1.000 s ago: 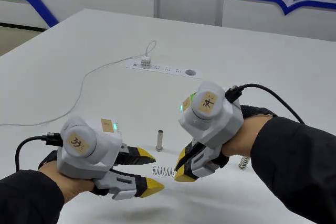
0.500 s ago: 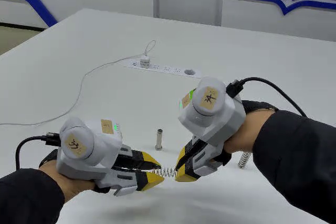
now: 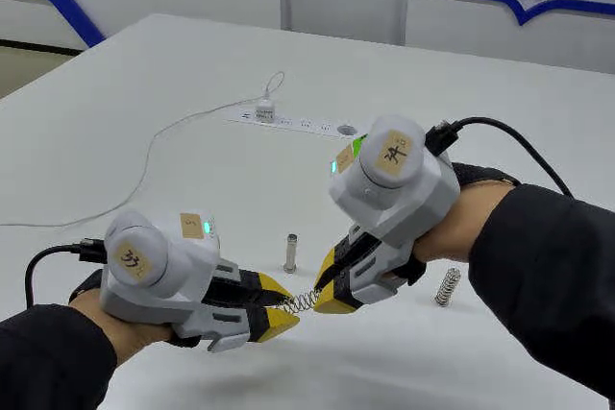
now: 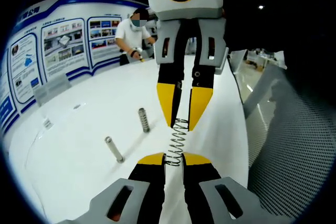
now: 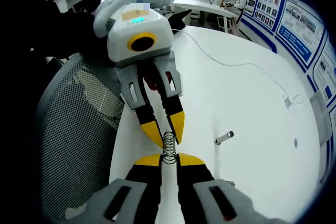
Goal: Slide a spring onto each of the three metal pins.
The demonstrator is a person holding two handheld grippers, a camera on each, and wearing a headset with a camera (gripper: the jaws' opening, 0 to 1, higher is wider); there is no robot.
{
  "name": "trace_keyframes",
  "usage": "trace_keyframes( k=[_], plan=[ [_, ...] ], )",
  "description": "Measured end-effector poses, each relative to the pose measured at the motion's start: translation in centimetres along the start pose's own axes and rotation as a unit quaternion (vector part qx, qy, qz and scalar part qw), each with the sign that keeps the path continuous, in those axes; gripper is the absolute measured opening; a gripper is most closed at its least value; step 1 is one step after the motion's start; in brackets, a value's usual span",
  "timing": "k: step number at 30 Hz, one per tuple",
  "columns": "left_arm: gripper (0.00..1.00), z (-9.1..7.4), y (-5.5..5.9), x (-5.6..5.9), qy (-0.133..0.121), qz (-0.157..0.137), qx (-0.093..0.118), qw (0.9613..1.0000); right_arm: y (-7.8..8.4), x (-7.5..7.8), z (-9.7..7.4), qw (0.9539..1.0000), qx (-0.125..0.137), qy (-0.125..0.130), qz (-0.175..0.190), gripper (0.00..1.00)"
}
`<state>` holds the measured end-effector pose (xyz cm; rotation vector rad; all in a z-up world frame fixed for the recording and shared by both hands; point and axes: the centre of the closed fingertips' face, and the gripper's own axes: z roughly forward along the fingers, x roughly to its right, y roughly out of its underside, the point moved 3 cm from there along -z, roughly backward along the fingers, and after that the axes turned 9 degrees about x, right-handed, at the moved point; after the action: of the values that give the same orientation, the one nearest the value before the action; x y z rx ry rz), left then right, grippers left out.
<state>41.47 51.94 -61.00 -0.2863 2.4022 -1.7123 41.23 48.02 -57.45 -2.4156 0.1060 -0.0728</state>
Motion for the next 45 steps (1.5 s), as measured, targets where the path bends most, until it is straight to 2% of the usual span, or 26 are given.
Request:
trace_keyframes(
  k=[12,20,29,45],
  plan=[
    [0.11,0.1,-0.2,0.0,0.002,-0.006,0.006,1.0,-2.2,0.0,0.1,0.9995,0.023,0.005,-0.019,0.11],
    [0.11,0.0,-0.3,-0.2,-0.003,-0.011,0.012,0.9999,-2.3,0.2,0.1,0.9994,0.027,0.008,-0.018,0.12],
    [0.11,0.0,-0.5,-0.2,-0.003,-0.012,0.017,0.9998,-1.8,0.2,0.7,0.9997,0.02,0.006,-0.012,0.14],
    [0.13,-0.1,-0.6,-0.4,-0.008,-0.018,0.024,0.9995,-2.4,0.4,1.0,0.9996,0.021,0.005,-0.018,0.12]
  ],
)
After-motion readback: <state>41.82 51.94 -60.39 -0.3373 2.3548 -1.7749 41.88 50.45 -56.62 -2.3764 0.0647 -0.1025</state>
